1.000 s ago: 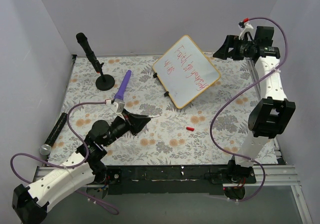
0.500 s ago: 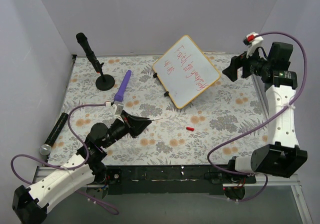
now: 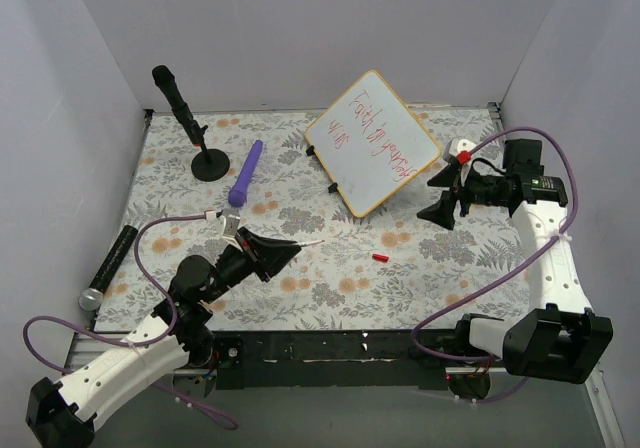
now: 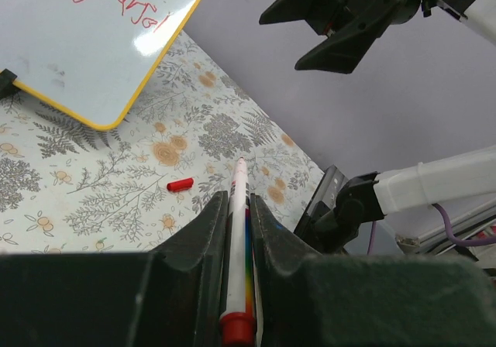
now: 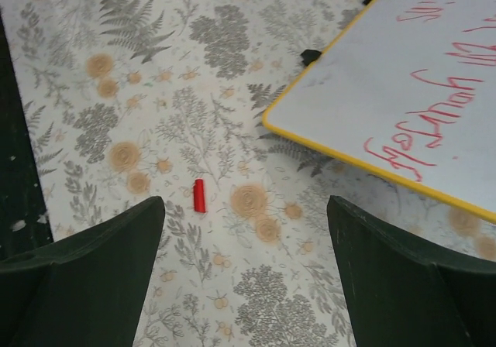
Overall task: Write a sentence on the whiteboard
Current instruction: Pick up the pen cap from the center of the board, then insert the whiteboard marker without the cap into the pen cap.
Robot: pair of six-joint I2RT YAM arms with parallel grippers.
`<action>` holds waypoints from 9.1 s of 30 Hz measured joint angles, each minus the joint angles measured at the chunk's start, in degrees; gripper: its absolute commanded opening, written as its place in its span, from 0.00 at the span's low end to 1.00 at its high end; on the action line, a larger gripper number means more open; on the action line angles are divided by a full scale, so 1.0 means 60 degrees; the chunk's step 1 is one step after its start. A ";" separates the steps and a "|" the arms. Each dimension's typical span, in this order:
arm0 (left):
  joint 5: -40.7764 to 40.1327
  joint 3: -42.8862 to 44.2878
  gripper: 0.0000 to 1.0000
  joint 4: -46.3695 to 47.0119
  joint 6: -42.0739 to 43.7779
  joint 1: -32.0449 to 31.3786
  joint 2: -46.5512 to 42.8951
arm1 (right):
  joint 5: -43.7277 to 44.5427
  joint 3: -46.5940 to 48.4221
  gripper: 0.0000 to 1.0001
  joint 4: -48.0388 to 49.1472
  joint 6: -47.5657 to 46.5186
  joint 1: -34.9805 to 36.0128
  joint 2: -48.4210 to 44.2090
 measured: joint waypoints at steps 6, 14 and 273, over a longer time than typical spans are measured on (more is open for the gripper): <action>-0.0007 -0.0481 0.00 0.0280 -0.0364 0.0000 -0.0146 | 0.0204 -0.0991 0.89 -0.0809 -0.1351 0.1056 0.0087; -0.0007 -0.0914 0.00 0.0630 -0.0721 0.0000 -0.0295 | 0.1647 -0.2663 0.89 0.0171 -0.1151 0.3304 -0.0426; 0.2484 0.1268 0.00 0.9828 -0.1286 -0.1534 1.3413 | 0.2546 -0.3738 0.01 0.2182 -0.0284 0.6247 0.3479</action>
